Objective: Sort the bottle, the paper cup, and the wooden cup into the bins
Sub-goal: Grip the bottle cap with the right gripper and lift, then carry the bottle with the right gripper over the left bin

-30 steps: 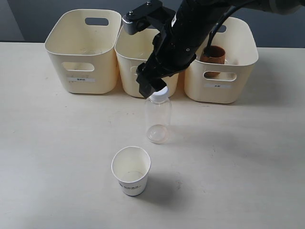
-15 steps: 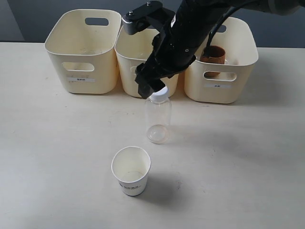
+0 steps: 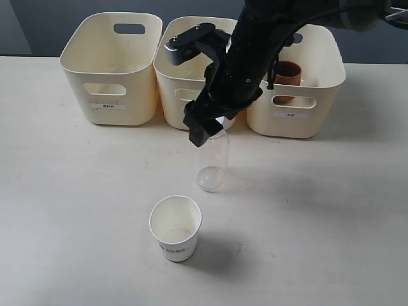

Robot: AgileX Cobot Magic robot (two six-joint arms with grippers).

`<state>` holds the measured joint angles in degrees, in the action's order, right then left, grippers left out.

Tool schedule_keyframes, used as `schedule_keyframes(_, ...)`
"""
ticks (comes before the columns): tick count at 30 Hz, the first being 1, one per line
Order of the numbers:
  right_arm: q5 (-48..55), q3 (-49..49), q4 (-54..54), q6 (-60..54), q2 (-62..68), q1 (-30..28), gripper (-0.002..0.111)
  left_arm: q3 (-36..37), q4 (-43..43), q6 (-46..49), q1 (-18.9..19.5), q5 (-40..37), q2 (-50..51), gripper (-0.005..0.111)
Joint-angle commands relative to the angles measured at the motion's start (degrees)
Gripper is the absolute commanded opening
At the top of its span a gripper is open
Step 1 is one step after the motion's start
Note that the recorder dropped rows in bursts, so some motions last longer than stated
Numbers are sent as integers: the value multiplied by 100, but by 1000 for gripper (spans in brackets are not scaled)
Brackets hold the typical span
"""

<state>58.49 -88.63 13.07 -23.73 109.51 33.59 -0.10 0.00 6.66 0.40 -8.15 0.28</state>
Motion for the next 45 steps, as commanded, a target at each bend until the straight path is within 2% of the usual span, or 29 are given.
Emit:
schedule_keyframes(1,-149,-5,-42,16,-26,12,66,10,0,-8,3,40,-28,0)
schedule_keyframes(3,-70,-5,-42,16,-26,12,60,10,0,-8,3,40,-28,0)
schedule_keyframes(5,12,-5,-42,16,-26,12,60,10,0,-8,3,40,-28,0)
schedule_keyframes(7,22,-5,-42,16,-26,12,44,10,0,-8,3,40,-28,0)
schedule_keyframes(10,-21,-5,-141,-142,-26,12,-1,10,0,-8,3,40,-28,0)
schedule_keyframes(13,-136,-5,-141,-173,-26,12,2,10,0,-8,3,40,-28,0)
schedule_keyframes(24,-357,-5,-101,-571,-106,12,-1,10,0,-8,3,40,-28,0)
schedule_keyframes(33,-930,-5,555,-1078,-1006,12,-1,10,0,-8,3,40,-28,0)
schedule_keyframes(41,-2173,-5,1734,-1855,-1788,41,-1,10,0,-8,3,40,-28,0)
schedule_keyframes(45,-2734,-31,1788,-1923,-1691,219,-1,10,0,-8,3,40,-28,0)
